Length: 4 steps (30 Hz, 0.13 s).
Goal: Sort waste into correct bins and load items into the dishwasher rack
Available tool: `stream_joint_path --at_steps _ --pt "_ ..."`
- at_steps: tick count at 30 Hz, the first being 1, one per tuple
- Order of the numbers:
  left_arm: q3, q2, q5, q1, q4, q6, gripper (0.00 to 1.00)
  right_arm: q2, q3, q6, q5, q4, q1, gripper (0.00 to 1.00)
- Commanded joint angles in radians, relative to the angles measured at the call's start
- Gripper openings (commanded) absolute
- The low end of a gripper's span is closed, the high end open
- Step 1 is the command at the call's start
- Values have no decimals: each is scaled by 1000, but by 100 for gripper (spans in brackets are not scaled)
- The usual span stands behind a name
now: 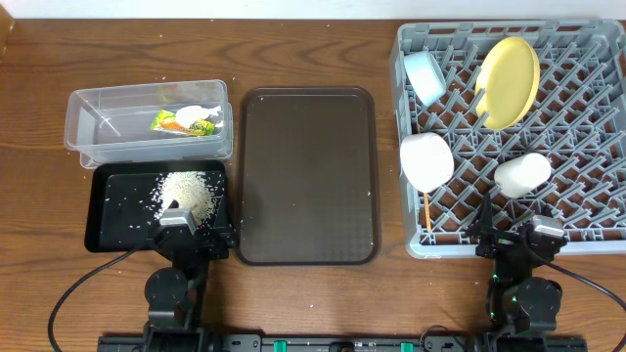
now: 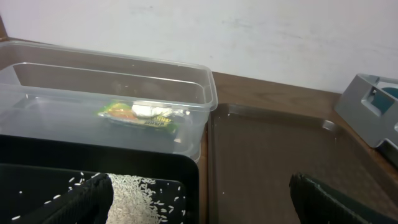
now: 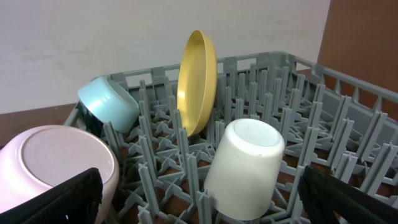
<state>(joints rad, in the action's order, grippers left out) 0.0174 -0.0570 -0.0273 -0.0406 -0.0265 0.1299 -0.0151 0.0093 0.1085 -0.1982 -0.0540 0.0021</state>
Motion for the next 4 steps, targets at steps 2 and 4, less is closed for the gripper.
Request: stream_joint_path --at_steps 2,4 --pt "-13 0 6 5 -44 -10 93 5 -4 -13 0 0 5 99" --pt "-13 0 6 5 -44 -10 93 5 -4 -13 0 0 5 99"
